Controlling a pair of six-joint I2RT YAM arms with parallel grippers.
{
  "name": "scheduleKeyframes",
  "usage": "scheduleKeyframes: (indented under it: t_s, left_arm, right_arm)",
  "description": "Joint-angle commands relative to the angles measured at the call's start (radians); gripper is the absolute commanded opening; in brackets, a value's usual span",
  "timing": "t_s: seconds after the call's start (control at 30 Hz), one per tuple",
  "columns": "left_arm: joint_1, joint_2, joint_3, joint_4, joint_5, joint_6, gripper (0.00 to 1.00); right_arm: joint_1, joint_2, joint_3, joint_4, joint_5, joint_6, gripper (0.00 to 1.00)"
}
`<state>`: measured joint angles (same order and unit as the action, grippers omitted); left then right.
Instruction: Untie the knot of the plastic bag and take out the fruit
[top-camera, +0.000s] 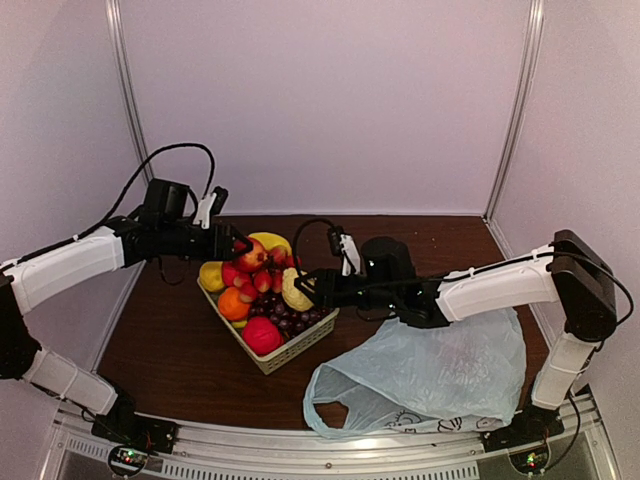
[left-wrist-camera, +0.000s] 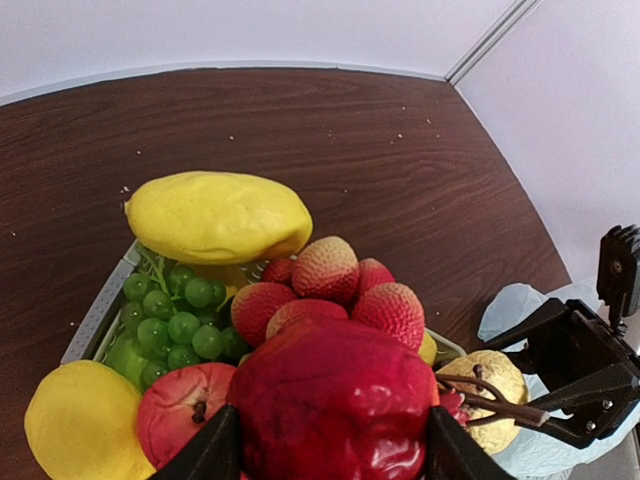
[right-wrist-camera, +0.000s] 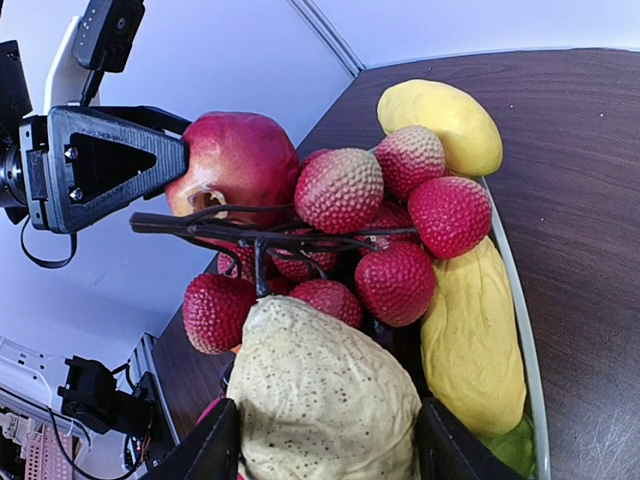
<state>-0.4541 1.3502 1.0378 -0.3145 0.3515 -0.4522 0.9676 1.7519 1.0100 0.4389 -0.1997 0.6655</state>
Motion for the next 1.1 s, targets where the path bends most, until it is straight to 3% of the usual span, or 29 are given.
scheduleKeyframes:
  t_s: [0.0,0.53,0.67,1.07]
  left_arm:
    - [-0.017,0.025,-0.036,-0.084,-0.037,0.030,0.50]
    - [-0.017,-0.034,0.008,-0.123,-0.085,0.032,0.83]
    - [-0.017,-0.045,0.010,-0.123,-0.088,0.030,0.96]
    - [-0.017,-0.094,0.017,-0.098,-0.064,0.017,0.97]
  right_arm:
    - [0.020,0.041,-0.024,-0.143,0.010,-0.001,0.60]
    - [0.020,0.018,-0.029,-0.132,0.011,-0.009,0.82]
    - [0.019,0.010,-0.032,-0.120,-0.001,-0.011,0.88]
    - [0.012,0.012,-0.029,-0.092,-0.011,-0.025,0.97]
